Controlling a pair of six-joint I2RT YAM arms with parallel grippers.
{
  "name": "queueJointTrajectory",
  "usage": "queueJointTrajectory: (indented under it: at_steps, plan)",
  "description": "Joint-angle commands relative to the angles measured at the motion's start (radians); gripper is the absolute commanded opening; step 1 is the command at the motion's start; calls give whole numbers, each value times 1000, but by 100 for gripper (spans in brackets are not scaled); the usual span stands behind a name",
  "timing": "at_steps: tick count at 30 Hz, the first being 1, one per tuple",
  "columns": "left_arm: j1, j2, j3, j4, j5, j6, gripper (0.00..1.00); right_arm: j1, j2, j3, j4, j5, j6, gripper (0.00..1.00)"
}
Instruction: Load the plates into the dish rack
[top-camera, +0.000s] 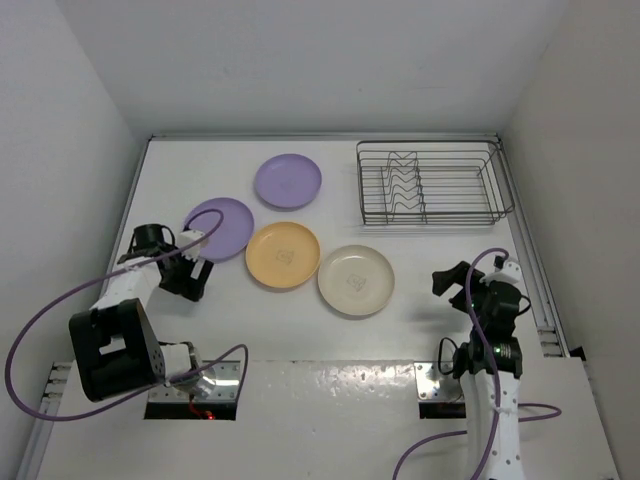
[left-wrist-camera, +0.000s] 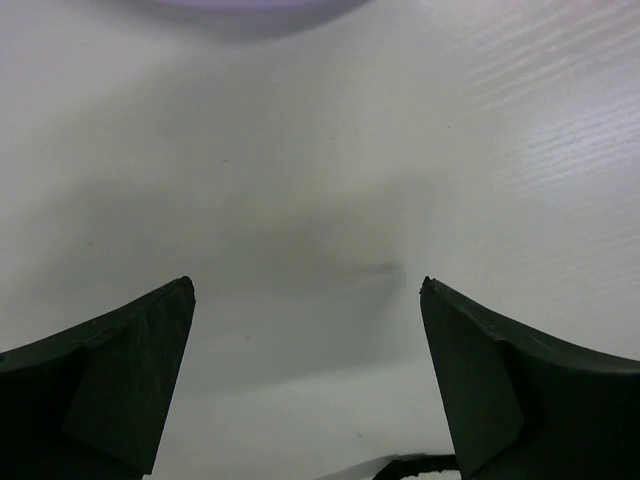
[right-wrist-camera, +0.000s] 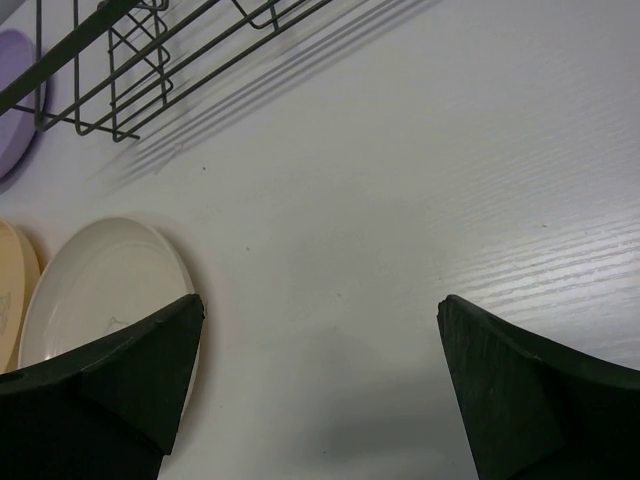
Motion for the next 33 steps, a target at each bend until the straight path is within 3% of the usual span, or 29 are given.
queueJointTrajectory:
  at_steps: [1, 7, 10, 11, 15, 18, 19, 25, 29, 30, 31, 33]
  plan:
    - [25, -11, 90, -14, 33, -39, 100, 4, 16, 7, 18, 20, -8, 100]
    - [108, 37, 368, -103, 169, -147, 100, 4, 59, 22, 73, 37, 14, 100]
    - [87, 151, 507, -168, 301, -179, 100, 2, 99, 51, 113, 34, 27, 100]
    - [67, 261, 597, -186, 274, -200, 100, 4, 136, 70, 124, 19, 23, 100]
    - [22, 603, 830, -355, 244, -272, 78, 4, 216, 108, 184, -62, 7, 100]
    - [13, 747, 943, -364, 194, -300, 79, 2, 268, 131, 218, -117, 1, 100]
    - [13, 808, 962, -343, 171, -314, 85, 5, 283, 136, 227, -146, 0, 100]
    - [-42, 891, 992, -205, -50, -351, 91, 2, 300, 142, 268, -164, 15, 100]
    - [-42, 914, 983, -182, -52, -364, 75, 2, 311, 142, 297, -168, 35, 97]
    - [-42, 914, 983, -182, -18, -364, 58, 2, 317, 139, 310, -170, 43, 96]
    - [-42, 923, 968, -182, -1, -354, 50, 2, 323, 142, 330, -173, 46, 96]
    - [-42, 913, 956, -192, 40, -337, 13, 4, 351, 159, 368, -197, 37, 88]
